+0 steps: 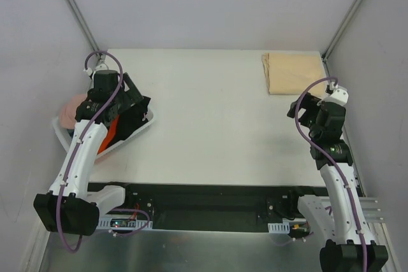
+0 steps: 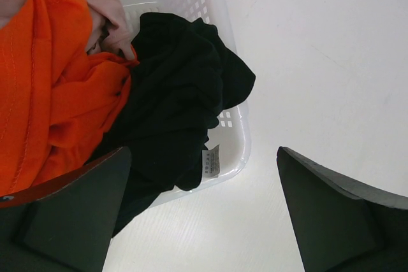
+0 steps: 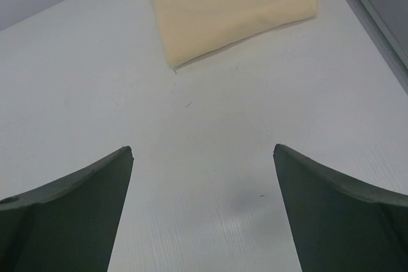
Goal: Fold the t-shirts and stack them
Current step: Grab crumpled tshirt from bin with the left arm, then move the tshirt to the center of the board
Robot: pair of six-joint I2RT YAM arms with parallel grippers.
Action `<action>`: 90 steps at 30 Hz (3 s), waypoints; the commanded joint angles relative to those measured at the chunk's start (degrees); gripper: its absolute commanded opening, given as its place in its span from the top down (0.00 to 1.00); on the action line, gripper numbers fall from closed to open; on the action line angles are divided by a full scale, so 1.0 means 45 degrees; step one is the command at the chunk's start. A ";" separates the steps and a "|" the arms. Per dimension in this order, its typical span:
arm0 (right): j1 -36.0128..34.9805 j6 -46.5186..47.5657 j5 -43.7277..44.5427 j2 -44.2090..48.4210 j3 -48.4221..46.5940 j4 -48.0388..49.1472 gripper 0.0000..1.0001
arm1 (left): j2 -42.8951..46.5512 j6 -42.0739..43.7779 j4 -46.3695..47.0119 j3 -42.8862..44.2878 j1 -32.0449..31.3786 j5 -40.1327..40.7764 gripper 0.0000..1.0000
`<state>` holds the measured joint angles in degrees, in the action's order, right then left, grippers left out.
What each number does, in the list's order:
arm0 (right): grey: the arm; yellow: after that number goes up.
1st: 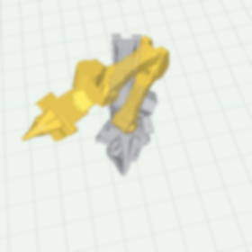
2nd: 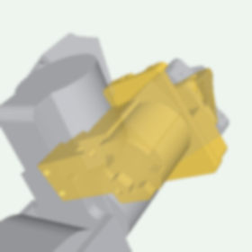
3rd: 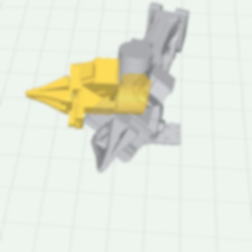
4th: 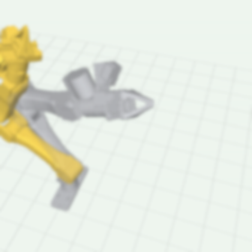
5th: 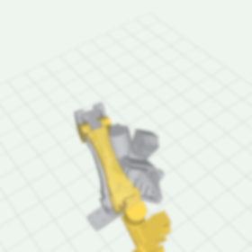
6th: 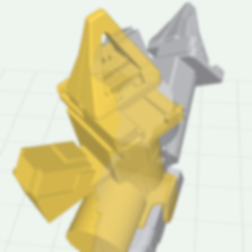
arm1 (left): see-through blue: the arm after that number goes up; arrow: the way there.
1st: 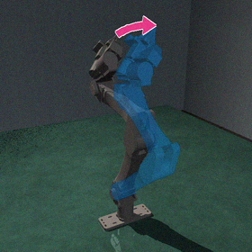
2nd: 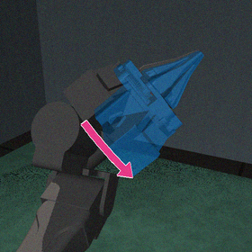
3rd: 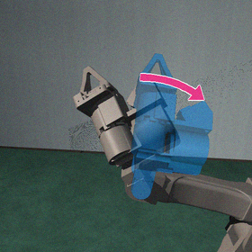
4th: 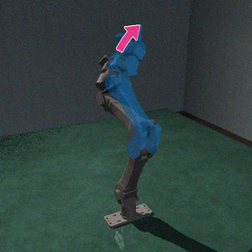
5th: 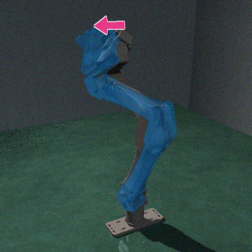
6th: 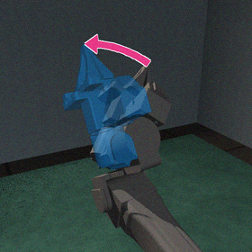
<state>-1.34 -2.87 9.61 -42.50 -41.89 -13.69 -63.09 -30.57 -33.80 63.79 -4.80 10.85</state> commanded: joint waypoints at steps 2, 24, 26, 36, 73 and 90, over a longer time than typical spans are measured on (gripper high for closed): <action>-0.0131 0.0463 -0.0593 -0.0008 -0.0455 0.0446 0.04 | 0.0485 -0.0180 -0.0281 0.0083 0.0031 0.0127 0.01; -0.0268 -0.0006 0.1145 -0.1121 -0.1472 -0.2033 0.03 | -0.3636 0.0034 -0.0945 0.0667 0.0031 0.0751 1.00; -0.0248 -0.0025 0.1381 -0.1317 -0.1686 -0.2210 0.03 | -0.3442 0.0112 -0.1062 0.1194 0.0031 0.1063 1.00; -0.0248 -0.0045 0.0931 -0.1005 -0.2097 -0.2406 0.03 | -0.1625 0.1517 -0.0810 0.6054 0.0031 0.2240 1.00; -0.0268 -0.0240 0.2416 0.0872 -0.1668 -0.2406 0.03 | -0.7367 -0.1021 0.9485 1.1012 -0.5595 -1.0482 0.96; -0.0248 -0.1234 0.1127 -0.1588 -0.2078 -0.3986 0.03 | -0.5473 0.0250 0.5696 0.2351 -0.4402 -0.4639 0.01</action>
<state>-2.24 -4.56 16.47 -47.55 -49.50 -28.12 -94.48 -31.55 -8.19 76.03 -23.88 -13.74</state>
